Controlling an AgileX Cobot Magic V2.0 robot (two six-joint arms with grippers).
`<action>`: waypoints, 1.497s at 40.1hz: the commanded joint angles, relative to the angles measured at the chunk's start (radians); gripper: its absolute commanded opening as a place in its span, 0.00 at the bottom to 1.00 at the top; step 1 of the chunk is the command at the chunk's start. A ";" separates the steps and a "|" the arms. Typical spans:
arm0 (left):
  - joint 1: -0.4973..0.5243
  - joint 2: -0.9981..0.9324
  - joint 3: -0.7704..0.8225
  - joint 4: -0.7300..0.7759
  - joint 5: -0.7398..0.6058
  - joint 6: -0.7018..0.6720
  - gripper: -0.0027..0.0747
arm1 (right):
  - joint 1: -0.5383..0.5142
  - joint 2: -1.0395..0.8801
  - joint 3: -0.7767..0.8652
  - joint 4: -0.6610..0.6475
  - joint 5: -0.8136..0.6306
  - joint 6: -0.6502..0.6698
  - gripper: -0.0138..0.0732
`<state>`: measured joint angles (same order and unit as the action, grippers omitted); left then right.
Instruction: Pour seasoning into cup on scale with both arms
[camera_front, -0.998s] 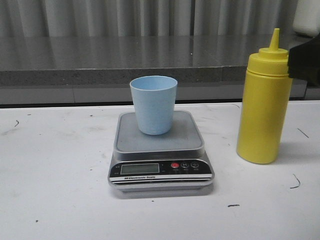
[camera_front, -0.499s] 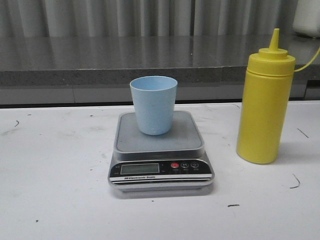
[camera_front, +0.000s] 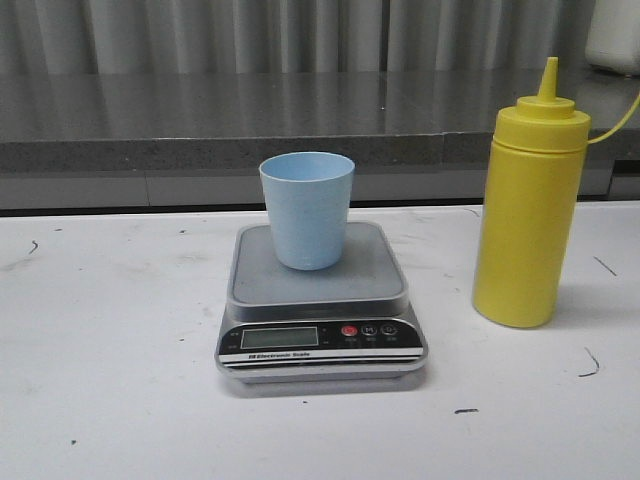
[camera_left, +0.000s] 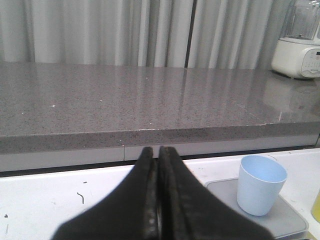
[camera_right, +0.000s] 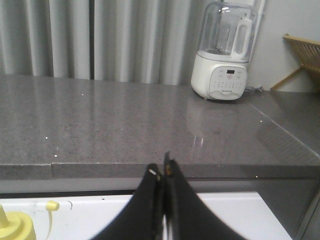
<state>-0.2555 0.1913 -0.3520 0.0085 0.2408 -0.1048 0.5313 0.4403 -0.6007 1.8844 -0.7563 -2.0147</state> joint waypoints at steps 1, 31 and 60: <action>0.003 0.009 -0.029 -0.008 -0.085 -0.006 0.01 | 0.004 -0.006 -0.034 -0.031 0.050 -0.014 0.03; 0.003 0.009 -0.029 -0.008 -0.085 -0.006 0.01 | 0.004 -0.006 -0.034 -0.031 0.048 -0.014 0.02; 0.010 -0.017 0.020 0.000 -0.089 -0.002 0.01 | 0.004 -0.006 -0.034 -0.031 0.048 -0.014 0.02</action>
<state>-0.2539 0.1816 -0.3312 0.0085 0.2306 -0.1048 0.5313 0.4308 -0.6007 1.8844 -0.7473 -2.0186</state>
